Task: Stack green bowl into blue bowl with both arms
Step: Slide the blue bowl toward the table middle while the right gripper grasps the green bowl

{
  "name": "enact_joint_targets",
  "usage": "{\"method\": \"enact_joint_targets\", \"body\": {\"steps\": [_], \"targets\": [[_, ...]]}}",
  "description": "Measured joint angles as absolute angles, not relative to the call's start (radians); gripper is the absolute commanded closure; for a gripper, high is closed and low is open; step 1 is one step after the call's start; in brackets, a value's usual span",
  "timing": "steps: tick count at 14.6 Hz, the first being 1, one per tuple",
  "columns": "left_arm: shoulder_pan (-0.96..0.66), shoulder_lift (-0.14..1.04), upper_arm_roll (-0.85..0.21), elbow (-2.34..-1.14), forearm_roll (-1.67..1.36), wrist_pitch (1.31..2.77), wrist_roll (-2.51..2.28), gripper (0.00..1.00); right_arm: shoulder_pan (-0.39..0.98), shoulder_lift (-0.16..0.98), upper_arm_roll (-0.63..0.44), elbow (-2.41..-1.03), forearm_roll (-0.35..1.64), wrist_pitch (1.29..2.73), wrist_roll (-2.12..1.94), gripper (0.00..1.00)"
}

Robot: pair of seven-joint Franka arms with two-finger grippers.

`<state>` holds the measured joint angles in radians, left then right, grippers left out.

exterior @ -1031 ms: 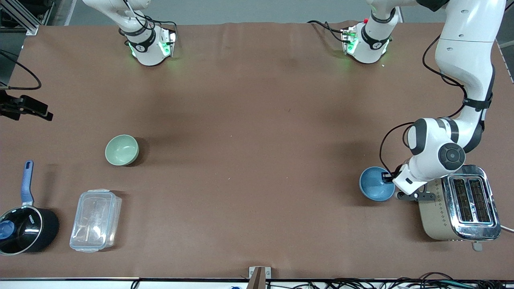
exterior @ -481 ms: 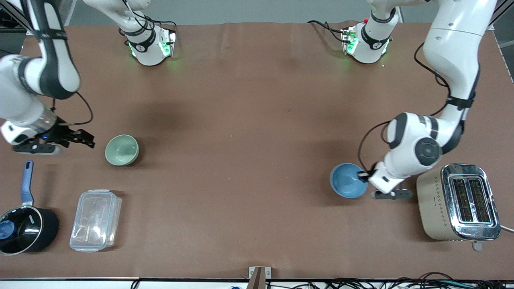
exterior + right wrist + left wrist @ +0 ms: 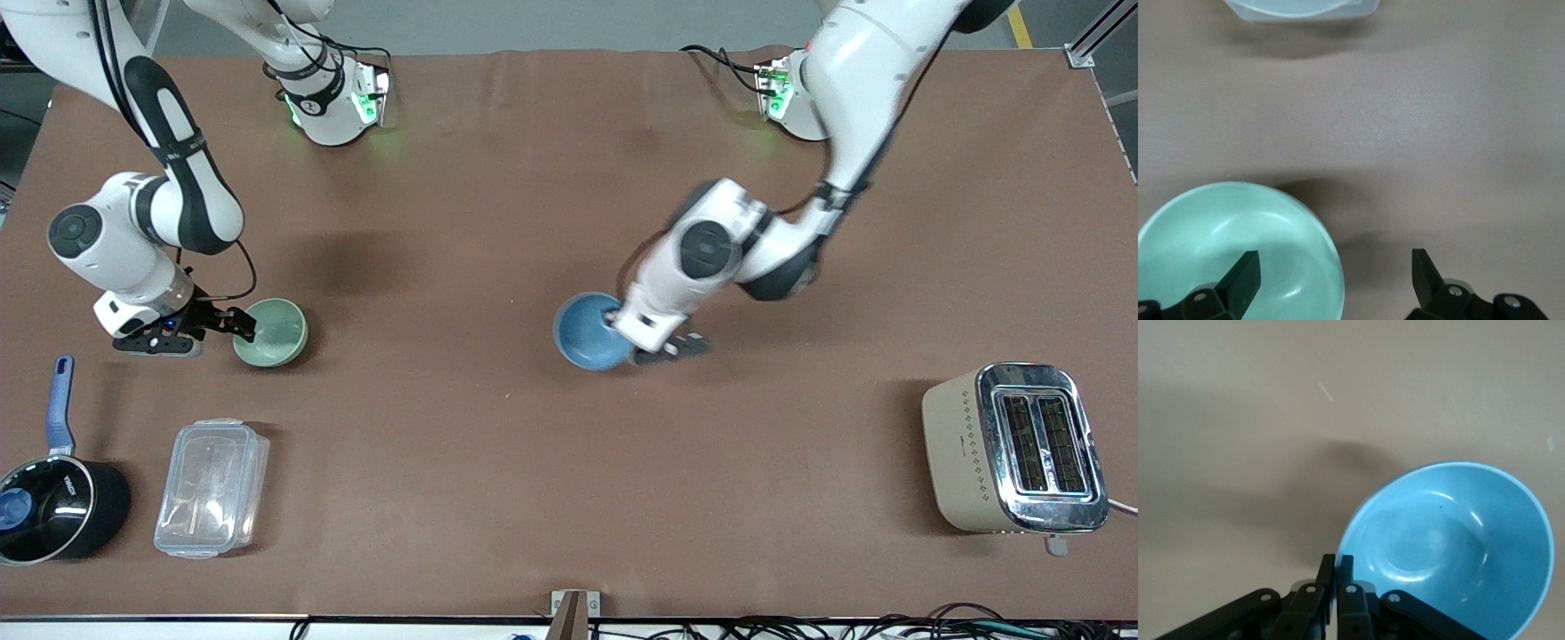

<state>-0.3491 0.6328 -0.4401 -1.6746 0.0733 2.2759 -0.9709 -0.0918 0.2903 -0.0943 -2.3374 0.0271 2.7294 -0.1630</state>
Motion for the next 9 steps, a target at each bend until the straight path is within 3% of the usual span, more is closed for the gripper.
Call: {"method": "enact_joint_targets", "body": {"steps": [2,3,4,5,7,9], "targets": [[-0.420,0.691,-0.429,-1.643,0.074,2.301,-1.008,0.91,-0.092,0.313,-0.094,-2.357,0.027,2.774,-0.163,0.10],[-0.437,0.717,-0.427,-1.635,0.074,2.328,-1.012,0.76,-0.092,0.317,-0.094,-2.363,0.027,2.780,-0.163,0.22],[-0.449,0.736,-0.422,-1.629,0.074,2.348,-1.017,0.29,-0.092,0.317,-0.094,-2.367,0.027,2.781,-0.163,0.42],[-0.458,0.749,-0.413,-1.624,0.074,2.358,-1.020,0.01,-0.092,0.317,-0.094,-2.370,0.027,2.781,-0.163,0.65],[-0.465,0.755,-0.398,-1.615,0.074,2.363,-1.026,0.00,-0.092,0.317,-0.093,-2.372,0.027,2.781,-0.163,0.97],[-0.458,0.738,-0.373,-1.585,0.081,2.359,-1.032,0.00,-0.092,0.317,-0.093,-2.375,0.027,2.781,-0.162,1.00]]}}
